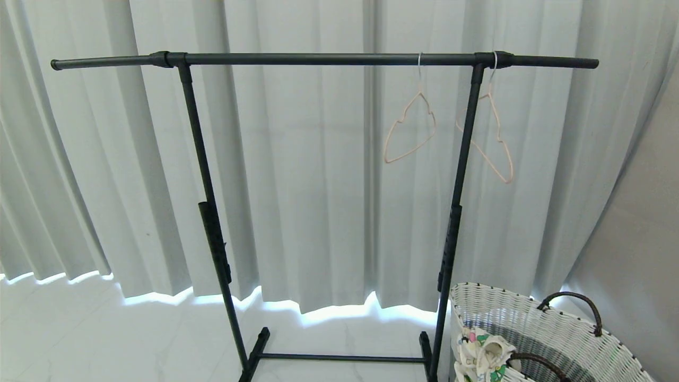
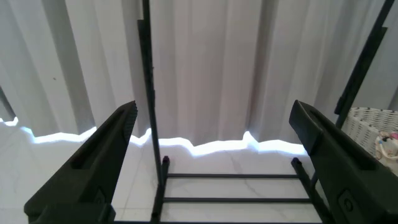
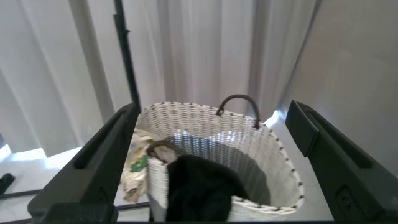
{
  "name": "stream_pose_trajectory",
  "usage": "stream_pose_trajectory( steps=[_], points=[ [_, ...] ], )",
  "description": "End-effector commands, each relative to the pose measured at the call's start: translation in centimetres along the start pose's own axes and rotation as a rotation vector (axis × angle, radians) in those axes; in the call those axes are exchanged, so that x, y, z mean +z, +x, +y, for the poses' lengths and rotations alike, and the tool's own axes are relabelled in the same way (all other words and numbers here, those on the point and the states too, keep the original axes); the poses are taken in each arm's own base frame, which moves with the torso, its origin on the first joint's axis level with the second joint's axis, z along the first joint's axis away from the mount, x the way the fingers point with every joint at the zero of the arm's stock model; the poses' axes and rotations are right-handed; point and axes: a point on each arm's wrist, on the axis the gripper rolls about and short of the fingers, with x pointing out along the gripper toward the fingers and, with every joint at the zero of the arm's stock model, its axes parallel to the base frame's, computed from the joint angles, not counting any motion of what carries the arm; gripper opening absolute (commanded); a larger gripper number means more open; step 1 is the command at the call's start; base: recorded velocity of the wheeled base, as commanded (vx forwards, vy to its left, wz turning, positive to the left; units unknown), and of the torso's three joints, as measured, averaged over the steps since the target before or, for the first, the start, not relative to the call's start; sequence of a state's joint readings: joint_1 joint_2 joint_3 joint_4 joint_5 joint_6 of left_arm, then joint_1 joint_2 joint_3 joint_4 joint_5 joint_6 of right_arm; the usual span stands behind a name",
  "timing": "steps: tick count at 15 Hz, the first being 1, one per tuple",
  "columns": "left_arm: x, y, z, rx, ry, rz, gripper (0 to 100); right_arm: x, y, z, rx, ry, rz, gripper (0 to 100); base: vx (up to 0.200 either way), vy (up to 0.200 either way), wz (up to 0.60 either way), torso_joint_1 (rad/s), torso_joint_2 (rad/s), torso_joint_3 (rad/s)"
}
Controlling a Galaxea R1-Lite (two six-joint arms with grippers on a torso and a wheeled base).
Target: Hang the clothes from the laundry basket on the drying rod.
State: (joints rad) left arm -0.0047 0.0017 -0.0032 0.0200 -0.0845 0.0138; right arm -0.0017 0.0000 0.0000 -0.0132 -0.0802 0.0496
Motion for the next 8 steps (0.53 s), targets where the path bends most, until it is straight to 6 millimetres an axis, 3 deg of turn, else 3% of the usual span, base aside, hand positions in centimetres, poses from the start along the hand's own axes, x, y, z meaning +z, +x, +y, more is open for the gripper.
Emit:
stream_pose_trajectory(
  steps=[1, 8],
  points=[
    [0.00, 0.00, 0.00, 0.000, -0.002, 0.000, 100, 0.01, 0.00, 0.00, 0.001, 0.000, -0.001, 100, 0.000, 0.000, 0.00, 0.000, 0.00, 0.000],
    [0.00, 0.00, 0.00, 0.000, -0.005, 0.000, 100, 0.01, 0.00, 0.00, 0.001, 0.001, -0.001, 100, 0.000, 0.000, 0.00, 0.000, 0.00, 0.000]
  ],
)
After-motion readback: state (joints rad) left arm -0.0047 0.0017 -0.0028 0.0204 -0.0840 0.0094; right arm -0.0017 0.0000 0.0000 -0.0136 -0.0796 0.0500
